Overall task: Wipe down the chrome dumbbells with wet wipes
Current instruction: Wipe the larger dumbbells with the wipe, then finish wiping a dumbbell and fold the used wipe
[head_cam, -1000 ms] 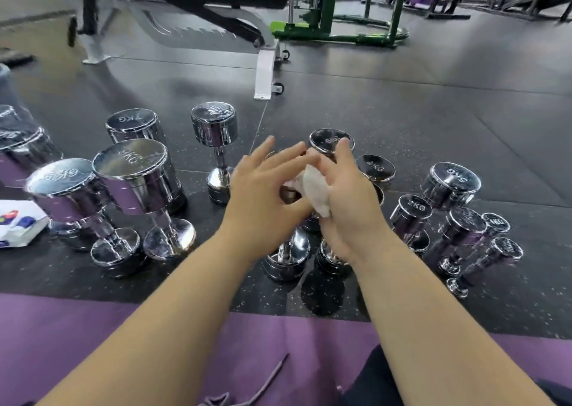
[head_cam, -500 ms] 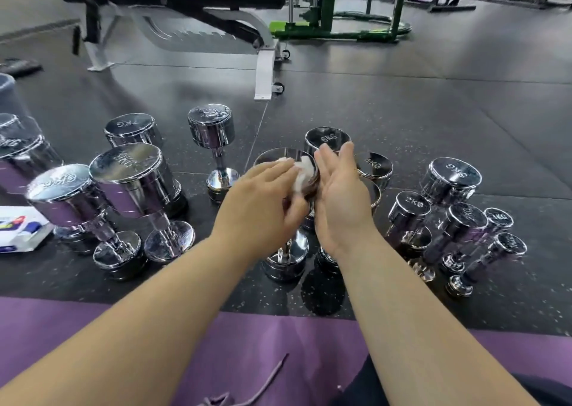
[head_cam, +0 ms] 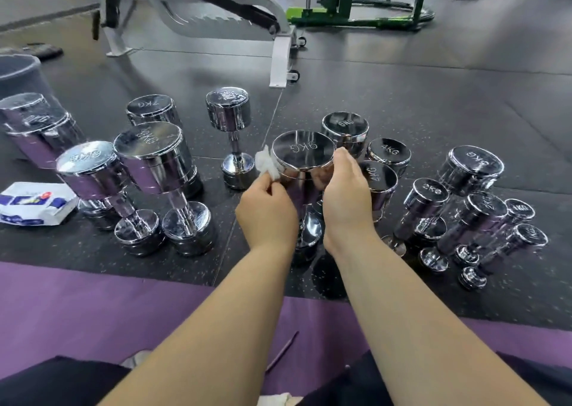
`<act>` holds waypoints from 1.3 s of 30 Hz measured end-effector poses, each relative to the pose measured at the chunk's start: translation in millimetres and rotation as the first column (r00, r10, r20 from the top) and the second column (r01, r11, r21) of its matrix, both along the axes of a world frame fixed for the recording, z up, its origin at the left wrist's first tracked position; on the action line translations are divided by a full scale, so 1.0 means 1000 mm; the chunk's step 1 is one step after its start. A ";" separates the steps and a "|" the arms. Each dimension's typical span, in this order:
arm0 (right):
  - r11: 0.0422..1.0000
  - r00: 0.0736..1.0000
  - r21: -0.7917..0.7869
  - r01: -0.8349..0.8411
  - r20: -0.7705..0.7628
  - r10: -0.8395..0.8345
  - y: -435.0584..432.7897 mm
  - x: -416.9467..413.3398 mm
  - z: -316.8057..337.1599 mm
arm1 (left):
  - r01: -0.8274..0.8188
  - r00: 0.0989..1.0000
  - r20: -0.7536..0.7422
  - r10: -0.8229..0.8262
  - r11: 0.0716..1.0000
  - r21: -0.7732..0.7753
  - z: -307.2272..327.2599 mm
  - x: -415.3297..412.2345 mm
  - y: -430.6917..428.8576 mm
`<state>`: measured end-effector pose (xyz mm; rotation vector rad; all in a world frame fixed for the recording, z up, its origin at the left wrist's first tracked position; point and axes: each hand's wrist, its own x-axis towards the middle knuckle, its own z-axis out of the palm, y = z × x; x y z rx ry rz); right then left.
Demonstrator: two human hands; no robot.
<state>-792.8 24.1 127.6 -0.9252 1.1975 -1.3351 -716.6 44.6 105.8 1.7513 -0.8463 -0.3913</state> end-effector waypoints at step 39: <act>0.833 0.819 0.123 -0.539 -0.156 0.553 0.007 0.146 0.069 | -0.055 0.888 -0.460 0.003 0.994 -0.100 0.125 0.207 0.045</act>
